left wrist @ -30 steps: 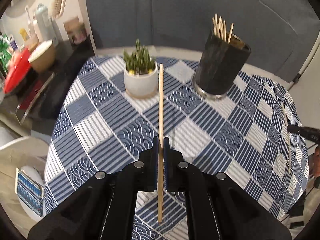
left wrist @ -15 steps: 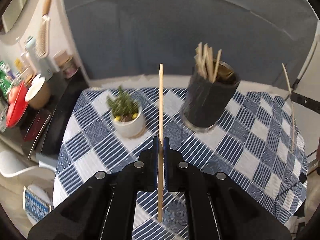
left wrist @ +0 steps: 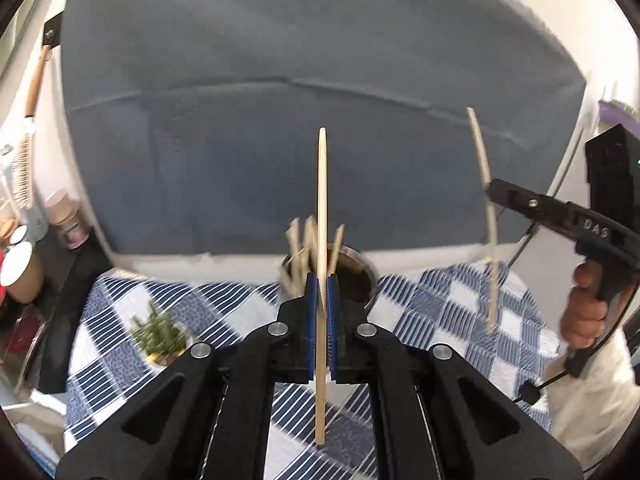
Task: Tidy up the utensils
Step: 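Lower the held sticks into the black cup with both grippers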
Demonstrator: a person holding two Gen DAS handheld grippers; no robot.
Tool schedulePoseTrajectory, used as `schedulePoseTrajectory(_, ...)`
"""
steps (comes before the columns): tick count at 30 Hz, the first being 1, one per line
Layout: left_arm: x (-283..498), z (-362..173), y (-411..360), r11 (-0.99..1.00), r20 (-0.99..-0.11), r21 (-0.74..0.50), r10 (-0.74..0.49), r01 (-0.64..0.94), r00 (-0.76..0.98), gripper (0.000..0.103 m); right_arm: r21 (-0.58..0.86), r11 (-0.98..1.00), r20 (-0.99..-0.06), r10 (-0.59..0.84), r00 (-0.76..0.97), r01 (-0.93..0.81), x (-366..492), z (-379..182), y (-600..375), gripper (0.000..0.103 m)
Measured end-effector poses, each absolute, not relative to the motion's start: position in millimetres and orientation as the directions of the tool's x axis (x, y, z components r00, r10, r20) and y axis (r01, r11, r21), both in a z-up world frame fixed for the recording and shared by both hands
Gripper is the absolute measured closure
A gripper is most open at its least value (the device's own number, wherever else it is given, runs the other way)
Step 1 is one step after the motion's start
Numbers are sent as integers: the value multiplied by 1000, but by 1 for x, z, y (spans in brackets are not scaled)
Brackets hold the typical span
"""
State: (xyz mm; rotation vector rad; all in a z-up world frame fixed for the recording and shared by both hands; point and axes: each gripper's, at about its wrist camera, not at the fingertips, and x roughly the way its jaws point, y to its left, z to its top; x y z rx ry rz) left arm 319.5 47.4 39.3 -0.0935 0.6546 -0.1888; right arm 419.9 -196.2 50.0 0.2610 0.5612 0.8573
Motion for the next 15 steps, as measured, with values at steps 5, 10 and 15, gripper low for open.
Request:
schedulePoseTrajectory(5, 340, 41, 46, 946, -532, -255, -311, 201, 788, 98, 455, 568, -271, 822, 501, -686, 436, 54, -188, 98)
schedulePoseTrajectory(10, 361, 31, 61, 909, -466, -359, -370, 210, 804, 98, 457, 521, -220, 851, 476, -721, 457, 49, -173, 98)
schedulePoseTrajectory(15, 383, 25, 74, 879, -409, -427, -398, 213, 821, 98, 449, 476, -190, 878, 439, -756, 476, 42, -160, 98)
